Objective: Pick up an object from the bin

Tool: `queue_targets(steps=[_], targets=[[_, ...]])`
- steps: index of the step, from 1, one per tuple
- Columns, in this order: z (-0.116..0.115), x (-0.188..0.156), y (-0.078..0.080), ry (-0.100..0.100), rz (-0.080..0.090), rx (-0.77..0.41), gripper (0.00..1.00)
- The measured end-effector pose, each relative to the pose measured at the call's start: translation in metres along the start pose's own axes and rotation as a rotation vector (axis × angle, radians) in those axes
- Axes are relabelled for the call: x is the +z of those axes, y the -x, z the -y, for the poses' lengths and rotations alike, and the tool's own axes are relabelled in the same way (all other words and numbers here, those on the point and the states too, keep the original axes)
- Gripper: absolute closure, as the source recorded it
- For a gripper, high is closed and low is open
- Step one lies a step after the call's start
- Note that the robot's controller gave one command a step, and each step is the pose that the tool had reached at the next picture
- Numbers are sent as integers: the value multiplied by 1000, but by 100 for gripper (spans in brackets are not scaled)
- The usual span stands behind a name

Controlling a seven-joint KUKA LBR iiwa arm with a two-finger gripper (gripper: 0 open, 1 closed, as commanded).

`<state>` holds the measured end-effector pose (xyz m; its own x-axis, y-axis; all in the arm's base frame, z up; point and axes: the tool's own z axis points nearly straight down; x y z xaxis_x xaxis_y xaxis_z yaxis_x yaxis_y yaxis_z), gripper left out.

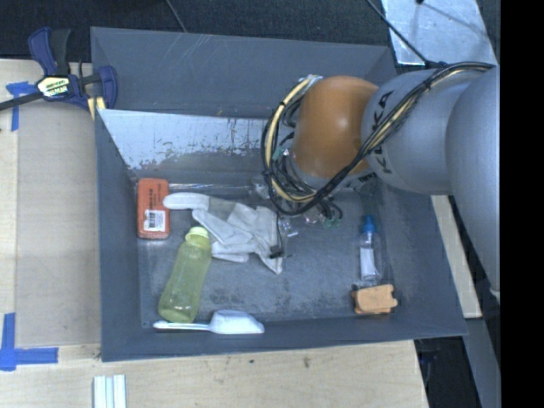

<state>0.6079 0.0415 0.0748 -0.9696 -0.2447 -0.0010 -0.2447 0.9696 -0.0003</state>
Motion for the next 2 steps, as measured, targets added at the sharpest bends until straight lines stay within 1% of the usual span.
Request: queue_targets(steps=[1,2], targets=[[-21,2,0,0,1,319,100],[-21,3,0,0,1,318,100]])
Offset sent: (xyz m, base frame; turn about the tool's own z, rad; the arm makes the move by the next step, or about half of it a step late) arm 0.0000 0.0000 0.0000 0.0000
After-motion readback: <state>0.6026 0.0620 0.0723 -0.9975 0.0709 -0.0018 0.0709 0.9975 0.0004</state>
